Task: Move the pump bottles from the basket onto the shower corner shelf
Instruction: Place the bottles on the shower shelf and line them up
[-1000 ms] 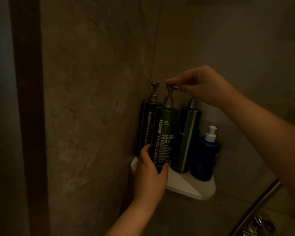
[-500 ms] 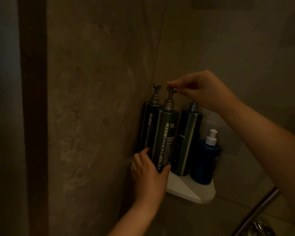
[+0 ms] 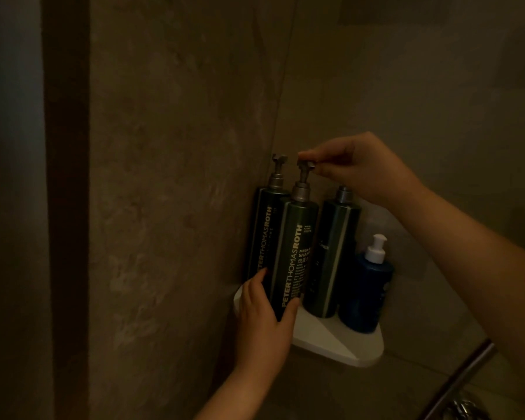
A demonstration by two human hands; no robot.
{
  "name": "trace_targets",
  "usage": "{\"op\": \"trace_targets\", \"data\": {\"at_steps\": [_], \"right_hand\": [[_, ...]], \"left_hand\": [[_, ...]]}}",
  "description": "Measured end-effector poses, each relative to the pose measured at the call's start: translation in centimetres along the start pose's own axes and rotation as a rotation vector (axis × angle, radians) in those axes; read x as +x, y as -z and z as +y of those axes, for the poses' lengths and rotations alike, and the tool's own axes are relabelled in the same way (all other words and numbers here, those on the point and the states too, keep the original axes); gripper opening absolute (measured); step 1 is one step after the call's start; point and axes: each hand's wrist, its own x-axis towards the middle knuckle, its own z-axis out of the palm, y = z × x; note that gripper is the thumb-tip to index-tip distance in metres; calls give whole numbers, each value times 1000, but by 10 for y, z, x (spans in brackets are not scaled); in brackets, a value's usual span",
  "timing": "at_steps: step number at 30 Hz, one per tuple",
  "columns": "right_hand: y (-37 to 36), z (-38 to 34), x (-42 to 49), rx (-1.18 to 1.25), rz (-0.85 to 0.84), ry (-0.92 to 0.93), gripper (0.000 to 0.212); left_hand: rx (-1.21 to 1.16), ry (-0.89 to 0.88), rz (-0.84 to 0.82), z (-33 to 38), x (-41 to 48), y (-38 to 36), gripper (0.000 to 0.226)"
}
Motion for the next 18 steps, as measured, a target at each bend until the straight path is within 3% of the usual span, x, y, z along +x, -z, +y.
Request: {"op": "trace_targets", "data": {"at_steps": [18], "right_hand": [[-3,2,-2,-15,51,27,32]], "left_hand": [[49,-43,42,-3,-2,-2,75]]}}
